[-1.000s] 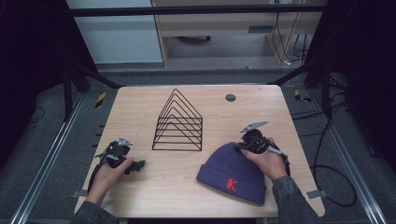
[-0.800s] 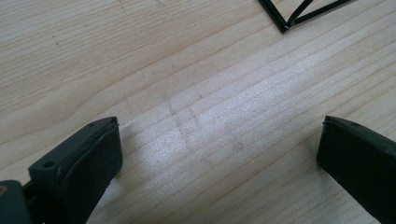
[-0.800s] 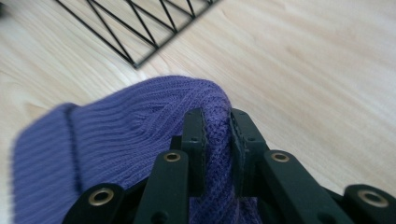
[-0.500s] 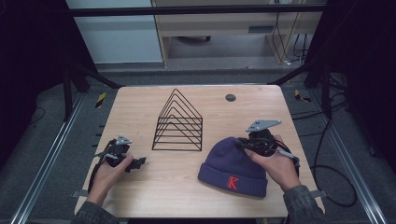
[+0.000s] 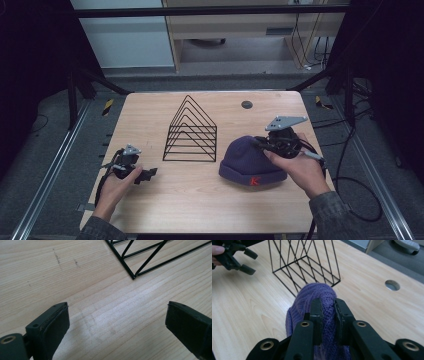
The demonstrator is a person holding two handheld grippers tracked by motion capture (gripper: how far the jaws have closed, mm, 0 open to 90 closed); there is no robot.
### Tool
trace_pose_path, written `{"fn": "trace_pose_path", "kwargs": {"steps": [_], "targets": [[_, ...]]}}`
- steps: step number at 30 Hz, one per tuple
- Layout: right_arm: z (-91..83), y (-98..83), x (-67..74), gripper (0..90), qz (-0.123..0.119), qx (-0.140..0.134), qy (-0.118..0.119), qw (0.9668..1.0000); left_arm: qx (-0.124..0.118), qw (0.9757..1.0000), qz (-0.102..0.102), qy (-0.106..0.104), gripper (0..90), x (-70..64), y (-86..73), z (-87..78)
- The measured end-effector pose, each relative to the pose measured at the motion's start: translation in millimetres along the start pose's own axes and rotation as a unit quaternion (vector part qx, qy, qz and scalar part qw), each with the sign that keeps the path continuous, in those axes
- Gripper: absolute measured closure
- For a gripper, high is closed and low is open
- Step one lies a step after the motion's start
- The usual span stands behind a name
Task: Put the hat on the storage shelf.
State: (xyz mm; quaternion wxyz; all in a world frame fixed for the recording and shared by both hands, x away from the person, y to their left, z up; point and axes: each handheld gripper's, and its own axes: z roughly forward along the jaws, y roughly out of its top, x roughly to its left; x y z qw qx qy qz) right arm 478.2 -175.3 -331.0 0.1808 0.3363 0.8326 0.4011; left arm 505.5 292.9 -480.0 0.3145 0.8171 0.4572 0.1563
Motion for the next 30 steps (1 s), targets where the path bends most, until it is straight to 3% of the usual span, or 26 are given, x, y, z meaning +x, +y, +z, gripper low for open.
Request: {"fn": "trace_pose_path", "kwargs": {"steps": [6,14,23,30], "targets": [[-10.4,27.1,-8.0,78.6,-0.002,-0.011,-0.007,0.9999,-0.009,0.9999,-0.007,-0.004,5.6,-0.4,1.3,-3.2],[-25.9,65.2,-12.3,78.5,-0.001,-0.049,-0.018,0.9987,-0.02,0.9997,-0.008,-0.007,5.7,-1.3,1.7,-6.5],[-30.1,96.5,-14.4,78.6,0.005,-0.083,-0.025,0.9962,-0.033,0.9993,-0.016,-0.004,6.5,0.4,1.7,-8.8],[-30.2,119.3,-12.3,78.6,-0.002,-0.092,-0.028,0.9953,-0.04,0.999,-0.02,-0.003,7.2,2.4,2.3,-10.9]]}}
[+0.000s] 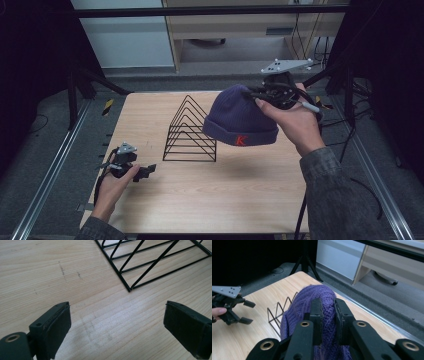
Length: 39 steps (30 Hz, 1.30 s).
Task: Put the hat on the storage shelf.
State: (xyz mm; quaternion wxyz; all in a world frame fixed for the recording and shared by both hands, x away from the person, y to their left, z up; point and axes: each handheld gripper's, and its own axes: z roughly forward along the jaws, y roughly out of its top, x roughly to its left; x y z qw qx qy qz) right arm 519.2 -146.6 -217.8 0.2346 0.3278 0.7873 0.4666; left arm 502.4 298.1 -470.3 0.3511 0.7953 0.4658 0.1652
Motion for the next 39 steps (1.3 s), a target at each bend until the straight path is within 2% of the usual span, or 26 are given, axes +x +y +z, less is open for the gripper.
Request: {"fn": "trace_pose_path", "kwargs": {"steps": [5,9,16,19,23,24,28,32,34,35,36,39], "targets": [[12.9,15.8,4.8,78.6,0.005,-0.014,0.002,0.9999,0.005,0.9999,-0.003,0.01,8.5,1.7,-0.4,0.6],[18.8,24.2,8.0,78.6,0.005,-0.018,0.007,0.9998,0.002,0.9999,-0.006,0.01,8.6,3.2,-0.2,-1.0],[33.4,50.4,17.8,78.6,-0.005,-0.031,0.019,0.9993,0.003,0.9999,-0.006,0.009,8.9,3.0,1.0,-0.4],[41.1,56.2,22.2,78.5,-0.005,-0.033,0.026,0.9991,-0.01,0.9999,-0.008,0.008,9.5,2.8,2.5,-3.2],[48.0,60.0,26.9,78.5,-0.007,-0.034,0.032,0.9989,-0.041,0.9991,-0.01,-0.001,10.2,0.7,8.0,-13.7],[49.9,60.9,28.4,78.5,-0.007,-0.034,0.034,0.9988,-0.048,0.9988,-0.002,-0.002,10.2,-0.2,11.0,-17.4],[56.2,64.2,33.4,78.5,-0.011,-0.033,0.041,0.9985,-0.086,0.9962,-0.003,-0.012,11.4,-1.9,29.1,-35.9],[60.7,67.4,36.1,78.4,-0.013,-0.032,0.046,0.9984,-0.101,0.9945,0.011,-0.025,11.7,-3.4,49.6,-50.0],[63.3,69.5,37.6,78.4,-0.014,-0.033,0.048,0.9982,-0.114,0.9927,0.015,-0.035,11.7,-5.3,61.2,-56.6],[64.3,69.9,38.0,78.4,-0.013,-0.033,0.049,0.9982,-0.124,0.9911,0.021,-0.043,11.7,-8.3,74.0,-62.9],[65.6,70.3,38.3,78.4,-0.013,-0.034,0.05,0.9981,-0.124,0.9911,0.021,-0.043,11.7,-8.3,74.0,-62.9],[68.5,70.9,39.5,78.3,-0.013,-0.034,0.052,0.998,-0.14,0.9884,0.029,-0.052,11.7,-15.6,92.8,-72.7]]}}
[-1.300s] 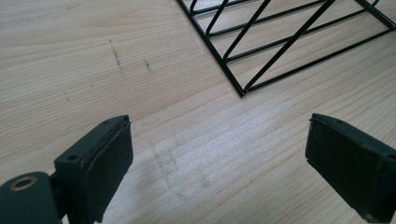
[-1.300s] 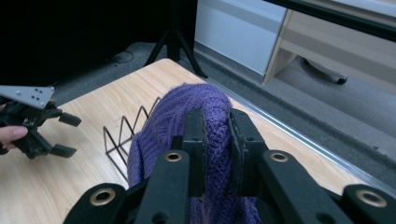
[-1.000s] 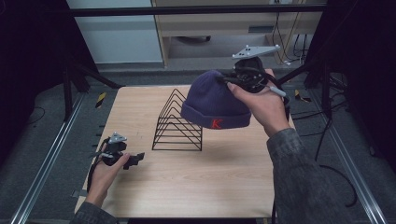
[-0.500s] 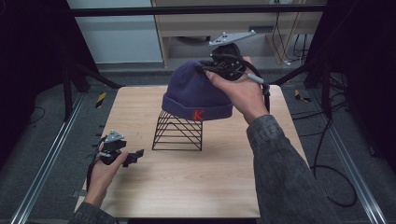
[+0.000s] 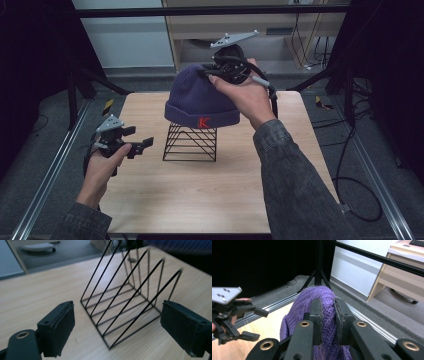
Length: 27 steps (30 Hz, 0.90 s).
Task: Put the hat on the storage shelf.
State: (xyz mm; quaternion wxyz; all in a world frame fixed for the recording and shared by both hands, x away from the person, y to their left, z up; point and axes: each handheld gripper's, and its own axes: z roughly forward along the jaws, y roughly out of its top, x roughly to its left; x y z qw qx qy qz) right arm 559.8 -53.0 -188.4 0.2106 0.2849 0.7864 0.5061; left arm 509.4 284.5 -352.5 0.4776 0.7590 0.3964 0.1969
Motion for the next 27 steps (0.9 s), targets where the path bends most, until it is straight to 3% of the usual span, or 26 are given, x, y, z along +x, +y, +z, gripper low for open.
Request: {"fn": "trace_pose_path", "kwargs": {"steps": [8,16,20,25,27], "targets": [[12.1,3.0,3.7,78.2,0.001,-0.003,0.011,0.9999,-0.018,0.9994,0.008,-0.029,13.9,-6.5,41.9,4.7],[23.0,4.6,12.0,77.9,0.0,-0.004,0.022,0.9998,-0.016,0.9987,0.001,-0.048,17.2,-6.6,58.4,16.5],[27.4,5.4,16.2,77.9,-0.002,-0.001,0.028,0.9996,-0.001,0.9985,0.001,-0.055,25.8,-3.3,59.8,25.3],[31.4,5.9,19.1,77.8,-0.006,-0.001,0.03,0.9995,0.012,0.9976,0.015,-0.067,38.3,-5.7,57.7,30.0],[32.1,5.7,19.2,77.7,-0.006,0.0,0.029,0.9996,0.015,0.9975,0.019,-0.067,56.3,-5.7,56.5,31.0]]}}
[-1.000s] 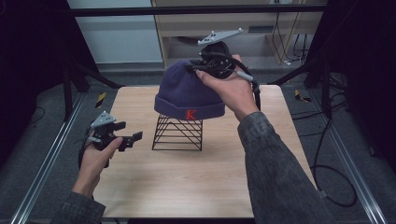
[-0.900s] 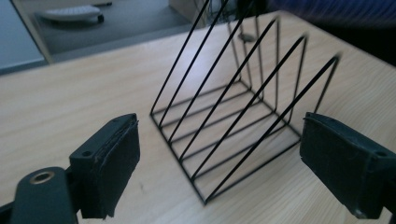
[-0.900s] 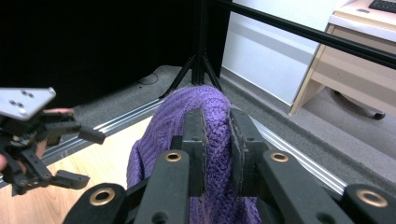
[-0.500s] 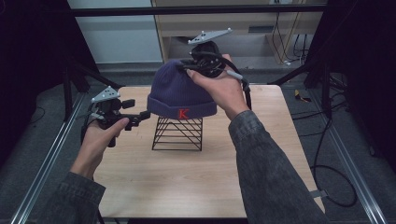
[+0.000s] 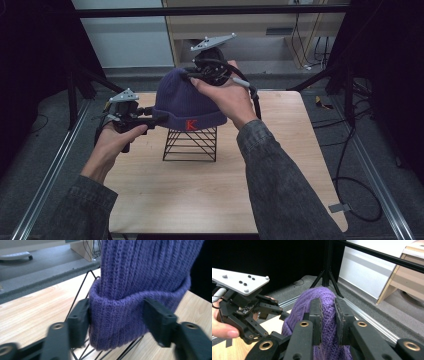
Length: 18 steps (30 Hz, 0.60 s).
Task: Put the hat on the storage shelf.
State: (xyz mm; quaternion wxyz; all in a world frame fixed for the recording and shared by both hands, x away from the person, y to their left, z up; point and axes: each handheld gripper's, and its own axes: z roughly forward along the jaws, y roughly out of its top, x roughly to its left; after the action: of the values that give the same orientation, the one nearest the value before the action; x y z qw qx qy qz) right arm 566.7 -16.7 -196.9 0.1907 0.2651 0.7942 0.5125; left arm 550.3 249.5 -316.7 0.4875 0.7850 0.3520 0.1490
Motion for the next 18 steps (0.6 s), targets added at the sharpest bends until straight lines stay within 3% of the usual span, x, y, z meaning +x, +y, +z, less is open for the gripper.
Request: {"fn": "trace_pose_path", "kwargs": {"steps": [2,4,11,18], "targets": [[0.6,-0.7,-0.7,77.6,0.0,0.0,-0.004,1.0,-0.002,1.0,0.003,0.001,66.3,-1.1,-0.1,0.4],[0.4,-0.9,-1.0,77.6,0.002,0.001,-0.005,1.0,-0.007,0.9999,0.005,0.006,69.6,-3.6,0.7,0.4],[0.8,-2.6,-9.5,76.8,0.012,0.01,-0.022,0.9996,-0.016,0.9989,-0.013,0.041,71.6,-3.0,5.6,-5.3],[9.7,-8.8,-20.1,76.8,0.021,0.022,-0.03,0.9991,-0.013,0.998,-0.008,0.062,71.8,0.3,4.3,-0.8]]}}
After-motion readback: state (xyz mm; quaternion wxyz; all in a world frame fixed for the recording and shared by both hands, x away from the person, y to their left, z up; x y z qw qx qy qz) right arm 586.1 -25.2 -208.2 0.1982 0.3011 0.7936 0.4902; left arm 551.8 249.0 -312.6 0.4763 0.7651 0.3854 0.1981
